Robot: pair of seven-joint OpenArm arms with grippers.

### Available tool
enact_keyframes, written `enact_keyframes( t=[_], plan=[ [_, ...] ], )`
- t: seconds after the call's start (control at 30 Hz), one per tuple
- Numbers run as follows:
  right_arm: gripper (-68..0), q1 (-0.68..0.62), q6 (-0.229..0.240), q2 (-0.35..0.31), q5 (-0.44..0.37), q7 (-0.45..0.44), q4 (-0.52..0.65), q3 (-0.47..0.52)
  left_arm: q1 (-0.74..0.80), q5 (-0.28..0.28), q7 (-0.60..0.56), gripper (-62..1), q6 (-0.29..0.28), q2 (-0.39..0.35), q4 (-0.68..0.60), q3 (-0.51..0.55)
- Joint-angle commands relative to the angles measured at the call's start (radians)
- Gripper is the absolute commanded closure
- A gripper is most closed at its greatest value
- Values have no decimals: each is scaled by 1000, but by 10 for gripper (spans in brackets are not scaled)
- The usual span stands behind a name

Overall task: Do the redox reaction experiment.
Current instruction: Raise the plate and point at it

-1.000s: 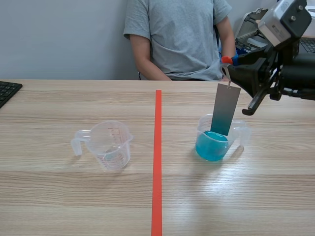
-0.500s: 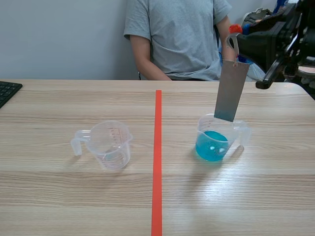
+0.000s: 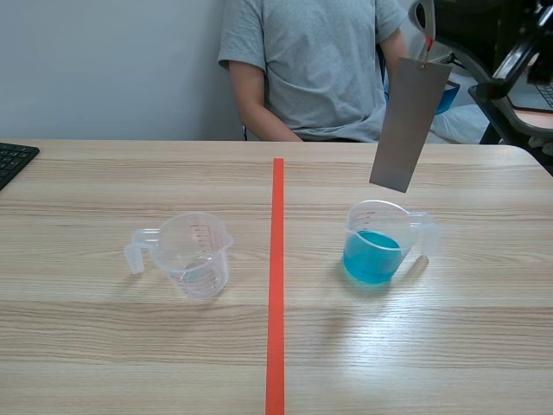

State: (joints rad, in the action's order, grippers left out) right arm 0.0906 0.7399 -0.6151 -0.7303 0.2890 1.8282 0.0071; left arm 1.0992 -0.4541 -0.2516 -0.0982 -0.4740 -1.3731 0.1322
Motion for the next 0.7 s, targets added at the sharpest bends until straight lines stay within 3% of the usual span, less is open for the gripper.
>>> enact_keyframes(
  t=[0.0, 0.53, 0.67],
  plan=[
    [-13, 20, 6, -13, -23, -3, 15, 14, 0, -6, -13, -36, -1, 0, -13, -2],
    [-13, 20, 6, -13, -37, 6, 17, 19, 1, -6, -14, -36, -1, -2, -14, -2],
    [-13, 20, 6, -10, -37, 6, 17, 19, 27, -3, -43, -36, -23, -41, -43, 0]
  ],
)
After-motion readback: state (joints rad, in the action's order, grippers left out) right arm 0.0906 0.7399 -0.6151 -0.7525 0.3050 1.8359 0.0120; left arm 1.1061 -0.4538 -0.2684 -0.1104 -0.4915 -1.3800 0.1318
